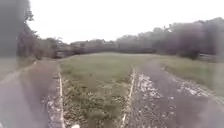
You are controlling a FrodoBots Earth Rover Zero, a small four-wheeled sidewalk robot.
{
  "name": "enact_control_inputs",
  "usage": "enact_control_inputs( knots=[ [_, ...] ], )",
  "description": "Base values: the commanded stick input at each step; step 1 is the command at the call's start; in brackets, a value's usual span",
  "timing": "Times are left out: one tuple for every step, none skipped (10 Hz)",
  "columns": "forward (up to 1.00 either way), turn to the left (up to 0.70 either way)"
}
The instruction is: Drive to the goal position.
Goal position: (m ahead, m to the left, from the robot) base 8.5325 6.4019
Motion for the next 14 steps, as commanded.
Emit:
enact_control_inputs(
  knots=[
    [0.70,-0.14],
    [0.70,-0.14],
    [0.70,-0.14],
    [0.70,-0.14],
    [0.70,-0.14],
    [0.70,-0.14],
    [0.70,-0.14],
    [0.70,-0.14],
    [0.70,-0.14],
    [0.70,-0.14],
    [0.70,-0.14],
    [0.70,-0.09],
    [0.70,-0.08],
    [0.70,-0.07]
  ],
)
